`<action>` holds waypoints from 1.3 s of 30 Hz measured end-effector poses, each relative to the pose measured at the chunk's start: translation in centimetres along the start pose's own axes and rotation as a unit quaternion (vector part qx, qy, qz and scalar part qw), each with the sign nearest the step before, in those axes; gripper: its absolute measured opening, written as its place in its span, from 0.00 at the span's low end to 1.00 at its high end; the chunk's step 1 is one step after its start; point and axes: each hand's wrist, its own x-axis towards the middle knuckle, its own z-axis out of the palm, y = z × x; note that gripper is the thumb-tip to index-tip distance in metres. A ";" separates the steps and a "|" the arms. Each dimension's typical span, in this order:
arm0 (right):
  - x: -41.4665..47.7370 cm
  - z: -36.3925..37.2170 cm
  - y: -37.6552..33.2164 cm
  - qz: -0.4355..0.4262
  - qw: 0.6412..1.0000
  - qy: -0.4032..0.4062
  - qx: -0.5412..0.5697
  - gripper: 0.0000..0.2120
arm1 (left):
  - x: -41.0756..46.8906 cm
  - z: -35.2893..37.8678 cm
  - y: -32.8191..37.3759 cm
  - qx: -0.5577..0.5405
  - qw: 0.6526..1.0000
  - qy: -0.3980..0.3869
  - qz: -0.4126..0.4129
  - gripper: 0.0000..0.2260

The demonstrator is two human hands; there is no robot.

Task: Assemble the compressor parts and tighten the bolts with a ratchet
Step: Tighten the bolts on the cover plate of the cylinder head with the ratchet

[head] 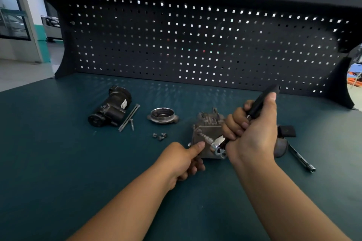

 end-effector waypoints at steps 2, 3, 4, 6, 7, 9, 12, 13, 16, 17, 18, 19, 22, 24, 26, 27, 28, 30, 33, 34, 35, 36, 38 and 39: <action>-0.2 0.1 0.2 -0.013 1.000 0.002 -0.002 0.23 | -0.1 0.0 0.0 0.004 1.000 0.003 0.002 0.19; -0.3 0.0 0.3 -0.020 1.000 0.003 -0.003 0.23 | -0.1 -0.1 0.0 0.004 1.000 0.004 0.002 0.19; -0.3 0.0 0.3 -0.025 1.000 0.005 -0.003 0.23 | -0.1 -0.1 -0.1 0.004 1.000 0.005 0.003 0.19; -0.3 -0.1 0.4 -0.027 1.000 0.008 0.000 0.23 | -0.1 -0.1 -0.1 0.003 1.000 0.008 0.004 0.18; -0.4 -0.1 0.5 -0.027 1.000 0.009 0.000 0.23 | -0.1 -0.1 -0.1 0.003 1.000 0.010 0.005 0.18; -0.4 -0.1 0.8 -0.028 1.000 0.009 -0.001 0.23 | -0.1 -0.1 -0.1 0.002 1.000 0.011 0.007 0.18; -0.5 -0.1 1.0 -0.030 0.999 0.014 -0.002 0.23 | -0.2 -0.1 -0.2 -0.001 1.000 0.013 0.008 0.18; -0.5 -0.1 1.1 -0.034 0.999 0.016 -0.002 0.23 | -0.2 -0.1 -0.2 0.000 1.000 0.013 0.009 0.19; -0.7 -0.1 1.3 -0.050 0.999 0.018 0.001 0.23 | -0.2 -0.1 -0.1 0.004 1.000 0.013 0.010 0.19; -0.8 -0.1 1.4 -0.055 0.998 0.018 -0.001 0.23 | -0.2 -0.1 -0.1 0.005 1.000 0.013 0.011 0.19; -0.9 0.0 1.5 -0.061 0.998 0.018 -0.005 0.23 | -0.2 -0.1 -0.1 0.005 1.000 0.013 0.011 0.19; -1.0 0.1 1.6 -0.068 0.997 0.020 -0.010 0.23 | -0.2 -0.1 -0.1 0.007 1.000 0.013 0.010 0.19; -1.5 0.4 1.9 -0.101 0.994 0.020 -0.030 0.21 | -0.3 -0.1 -0.1 0.014 1.000 0.019 0.010 0.19; -2.0 0.6 2.3 -0.125 0.991 0.009 -0.047 0.20 | -0.4 -0.1 0.0 0.020 1.000 0.020 0.009 0.19; -2.5 0.8 2.7 -0.149 0.986 -0.011 -0.067 0.19 | -0.6 -0.1 0.2 0.023 1.000 0.015 0.004 0.19; -2.7 0.9 2.9 -0.165 0.983 -0.024 -0.079 0.18 | -0.7 -0.1 0.3 0.026 1.000 0.010 0.001 0.20; -2.9 1.1 3.1 -0.180 0.979 -0.037 -0.092 0.17 | -0.8 -0.2 0.3 0.028 1.000 0.007 -0.002 0.20; -3.1 1.3 3.4 -0.196 0.972 -0.060 -0.118 0.17 | -1.0 -0.3 0.5 0.027 1.000 0.000 -0.008 0.20; -3.3 1.4 3.7 -0.200 0.965 -0.086 -0.148 0.17 | -1.1 -0.4 0.7 -0.025 0.999 -0.022 -0.017 0.16; -3.3 1.4 3.7 -0.201 0.962 -0.097 -0.160 0.17 | -1.0 -0.4 0.8 -0.057 0.998 -0.030 -0.019 0.15; -3.3 1.5 3.8 -0.201 0.958 -0.108 -0.172 0.17 | -0.9 -0.4 0.7 -0.087 0.995 -0.042 -0.022 0.14; -3.3 1.6 3.8 -0.200 0.955 -0.119 -0.184 0.16 | -0.8 -0.5 0.7 -0.118 0.991 -0.059 -0.023 0.14; -3.2 1.7 3.7 -0.198 0.951 -0.125 -0.201 0.16 | -0.8 -0.7 0.7 -0.190 0.976 -0.102 -0.024 0.13; -3.0 1.7 3.7 -0.197 0.951 -0.123 -0.206 0.16 | -0.7 -1.0 0.7 -0.231 0.965 -0.119 -0.027 0.12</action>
